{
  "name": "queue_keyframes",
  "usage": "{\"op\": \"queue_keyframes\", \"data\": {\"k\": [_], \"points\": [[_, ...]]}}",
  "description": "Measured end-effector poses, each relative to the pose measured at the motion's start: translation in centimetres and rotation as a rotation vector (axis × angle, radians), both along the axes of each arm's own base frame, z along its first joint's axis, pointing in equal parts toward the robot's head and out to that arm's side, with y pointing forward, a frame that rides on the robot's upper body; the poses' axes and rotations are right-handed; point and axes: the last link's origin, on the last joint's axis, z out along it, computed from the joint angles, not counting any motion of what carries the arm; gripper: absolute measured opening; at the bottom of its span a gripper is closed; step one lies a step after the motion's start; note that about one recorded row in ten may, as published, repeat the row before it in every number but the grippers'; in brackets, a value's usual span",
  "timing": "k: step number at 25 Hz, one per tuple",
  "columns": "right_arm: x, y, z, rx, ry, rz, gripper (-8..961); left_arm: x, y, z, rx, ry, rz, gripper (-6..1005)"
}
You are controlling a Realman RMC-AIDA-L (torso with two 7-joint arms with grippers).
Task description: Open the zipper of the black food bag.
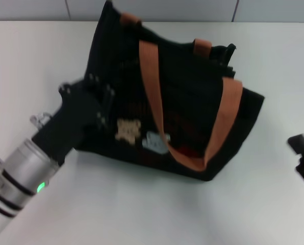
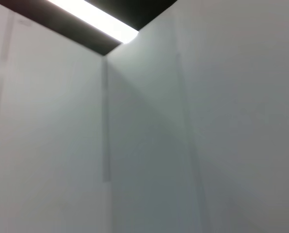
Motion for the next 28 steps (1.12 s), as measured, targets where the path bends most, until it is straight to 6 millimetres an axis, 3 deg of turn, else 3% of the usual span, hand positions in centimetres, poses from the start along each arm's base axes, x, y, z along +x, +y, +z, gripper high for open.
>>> {"op": "queue_keyframes", "data": {"k": [6,7,12,16,18,20,28], "points": [[-0.4,0.9,-0.6,-0.152,-0.048,0.085,629,-0.9,-0.7,-1.0,-0.082,0.024,0.041,94],[-0.6,1.1,-0.9,-0.183,-0.059,0.102,666,-1.8,-3.7,-1.5,-0.121,0.057,0.000,94],[-0.9,1.4,-1.6,-0.273,-0.099,0.151,853,-1.9,-4.2,-1.3,-0.142,0.080,-0.045,95],[-0.8,2.1,-1.8,-0.321,-0.126,0.140,853,-2.0,-4.6,-0.5,-0.136,0.079,-0.096,96],[-0.9,2.6,-2.0,-0.360,-0.138,0.142,853,-2.0,-4.8,-0.2,-0.130,0.075,-0.117,299],[-1.0,2.9,-2.3,-0.390,-0.150,0.150,853,-2.0,-4.8,-0.2,-0.130,0.075,-0.117,380],[-1.5,3.8,-3.3,-0.458,-0.201,0.174,852,-3.3,-6.1,3.8,-0.180,0.062,-0.228,678]]}}
